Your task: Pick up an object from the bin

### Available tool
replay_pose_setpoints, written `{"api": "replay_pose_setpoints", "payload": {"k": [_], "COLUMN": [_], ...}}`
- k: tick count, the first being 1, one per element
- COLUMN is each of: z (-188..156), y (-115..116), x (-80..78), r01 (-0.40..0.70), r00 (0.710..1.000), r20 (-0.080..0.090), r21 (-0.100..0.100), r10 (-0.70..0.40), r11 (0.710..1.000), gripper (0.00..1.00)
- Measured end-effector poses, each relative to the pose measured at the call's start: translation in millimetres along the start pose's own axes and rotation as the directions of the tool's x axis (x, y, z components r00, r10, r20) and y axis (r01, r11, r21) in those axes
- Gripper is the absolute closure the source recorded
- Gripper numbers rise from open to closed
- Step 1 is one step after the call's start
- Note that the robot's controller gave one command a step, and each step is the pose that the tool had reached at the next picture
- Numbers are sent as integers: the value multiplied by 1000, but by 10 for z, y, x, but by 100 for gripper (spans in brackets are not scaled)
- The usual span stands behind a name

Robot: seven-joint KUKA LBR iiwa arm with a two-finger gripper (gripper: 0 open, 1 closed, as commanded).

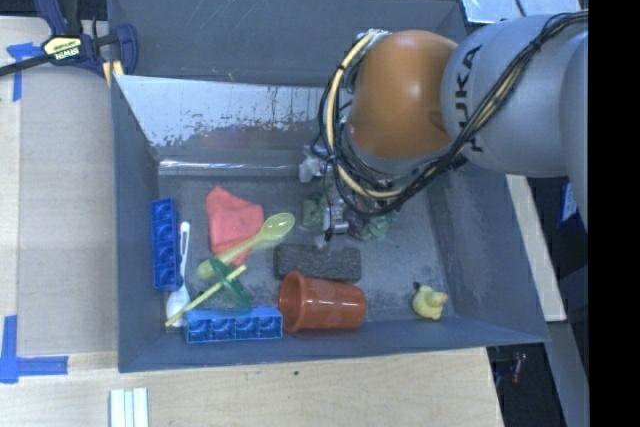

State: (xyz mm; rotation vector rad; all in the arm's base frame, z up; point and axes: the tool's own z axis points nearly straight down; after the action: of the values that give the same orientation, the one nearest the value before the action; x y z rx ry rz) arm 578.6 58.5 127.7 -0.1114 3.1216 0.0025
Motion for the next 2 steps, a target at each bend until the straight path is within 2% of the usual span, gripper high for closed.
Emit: {"api": "replay_pose_setpoints", "payload": {"k": [1,2], "z": [306,303], "y": [809,805], "x": [316,312], "r01": [-99,-100], "r00": [995,995], "r20": [-22,-21], "r21": [-1,-1], "r10": [99,100], "r11": [995,995], "gripper": [100,0]}}
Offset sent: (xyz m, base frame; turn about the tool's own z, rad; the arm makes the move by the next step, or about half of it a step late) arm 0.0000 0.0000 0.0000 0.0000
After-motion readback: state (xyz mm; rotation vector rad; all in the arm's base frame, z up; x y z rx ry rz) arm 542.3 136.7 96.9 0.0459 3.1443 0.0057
